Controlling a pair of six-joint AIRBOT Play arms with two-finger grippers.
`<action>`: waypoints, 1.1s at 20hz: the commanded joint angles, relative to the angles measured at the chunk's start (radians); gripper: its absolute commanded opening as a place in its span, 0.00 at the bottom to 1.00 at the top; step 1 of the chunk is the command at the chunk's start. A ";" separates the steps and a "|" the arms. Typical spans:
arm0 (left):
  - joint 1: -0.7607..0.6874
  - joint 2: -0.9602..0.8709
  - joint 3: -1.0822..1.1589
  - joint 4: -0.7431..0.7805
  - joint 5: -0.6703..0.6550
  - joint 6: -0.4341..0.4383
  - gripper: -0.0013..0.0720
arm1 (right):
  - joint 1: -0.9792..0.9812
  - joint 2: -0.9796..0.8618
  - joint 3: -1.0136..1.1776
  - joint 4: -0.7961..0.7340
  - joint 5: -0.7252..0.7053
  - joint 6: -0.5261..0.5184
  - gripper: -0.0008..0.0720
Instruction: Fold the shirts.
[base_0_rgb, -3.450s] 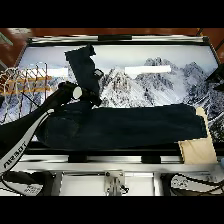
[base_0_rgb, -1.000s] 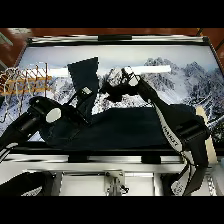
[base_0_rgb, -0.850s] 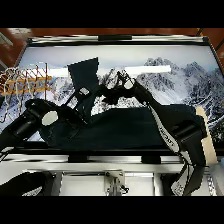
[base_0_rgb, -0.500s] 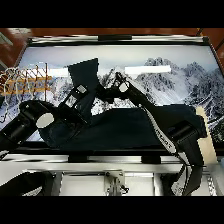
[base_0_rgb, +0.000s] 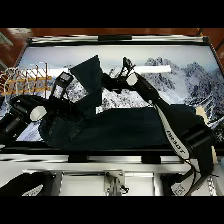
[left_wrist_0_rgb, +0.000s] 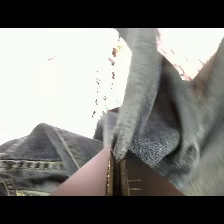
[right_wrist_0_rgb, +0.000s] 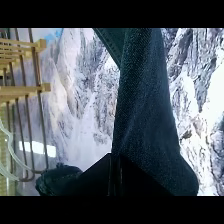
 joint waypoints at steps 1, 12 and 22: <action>0.080 -0.032 0.000 0.016 0.075 -0.045 0.12 | -0.014 0.092 0.000 -0.162 0.144 0.040 0.14; 0.109 -0.100 0.002 0.015 0.165 -0.045 0.13 | 0.147 0.194 0.002 -0.646 0.000 0.132 0.14; 0.104 -0.094 0.002 -0.009 0.285 -0.044 0.13 | 0.169 0.259 0.203 -0.715 -0.006 -0.026 0.14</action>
